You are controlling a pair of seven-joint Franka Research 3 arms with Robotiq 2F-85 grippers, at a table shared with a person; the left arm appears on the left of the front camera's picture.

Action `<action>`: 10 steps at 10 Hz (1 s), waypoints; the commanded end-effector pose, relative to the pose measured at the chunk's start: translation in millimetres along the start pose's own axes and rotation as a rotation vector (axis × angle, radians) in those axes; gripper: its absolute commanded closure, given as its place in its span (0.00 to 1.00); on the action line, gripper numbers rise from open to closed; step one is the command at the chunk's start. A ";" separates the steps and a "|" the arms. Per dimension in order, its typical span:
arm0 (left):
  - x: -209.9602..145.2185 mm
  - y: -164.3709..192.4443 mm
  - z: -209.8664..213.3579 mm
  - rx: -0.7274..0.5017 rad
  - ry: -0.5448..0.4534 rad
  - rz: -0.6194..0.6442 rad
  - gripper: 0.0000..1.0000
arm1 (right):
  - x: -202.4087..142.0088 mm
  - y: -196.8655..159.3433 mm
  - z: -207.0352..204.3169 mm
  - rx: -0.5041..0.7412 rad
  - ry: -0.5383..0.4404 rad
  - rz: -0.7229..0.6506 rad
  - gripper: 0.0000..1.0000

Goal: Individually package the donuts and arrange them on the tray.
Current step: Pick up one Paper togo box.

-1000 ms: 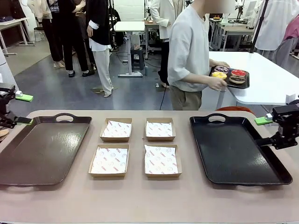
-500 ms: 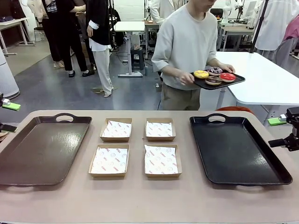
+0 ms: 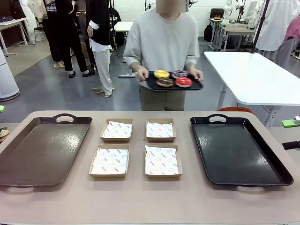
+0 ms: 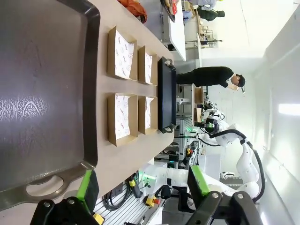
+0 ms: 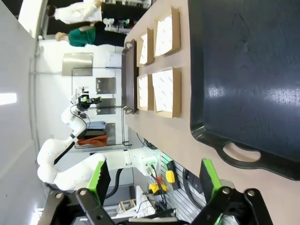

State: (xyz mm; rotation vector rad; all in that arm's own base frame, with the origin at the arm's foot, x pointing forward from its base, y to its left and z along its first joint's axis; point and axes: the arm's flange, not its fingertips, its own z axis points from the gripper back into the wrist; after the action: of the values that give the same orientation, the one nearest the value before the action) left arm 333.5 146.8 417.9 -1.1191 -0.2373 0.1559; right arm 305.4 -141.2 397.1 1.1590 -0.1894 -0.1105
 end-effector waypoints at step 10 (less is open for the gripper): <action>1.5 0.1 -2.9 -0.004 0.010 0.003 0.00 | 2.0 2.5 -3.5 0.010 0.000 0.004 0.00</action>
State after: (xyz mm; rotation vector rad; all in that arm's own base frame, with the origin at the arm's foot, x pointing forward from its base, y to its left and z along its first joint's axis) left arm 334.7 145.2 415.8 -1.1210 -0.2291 0.1551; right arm 306.3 -139.8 397.3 1.1615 -0.1894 -0.1083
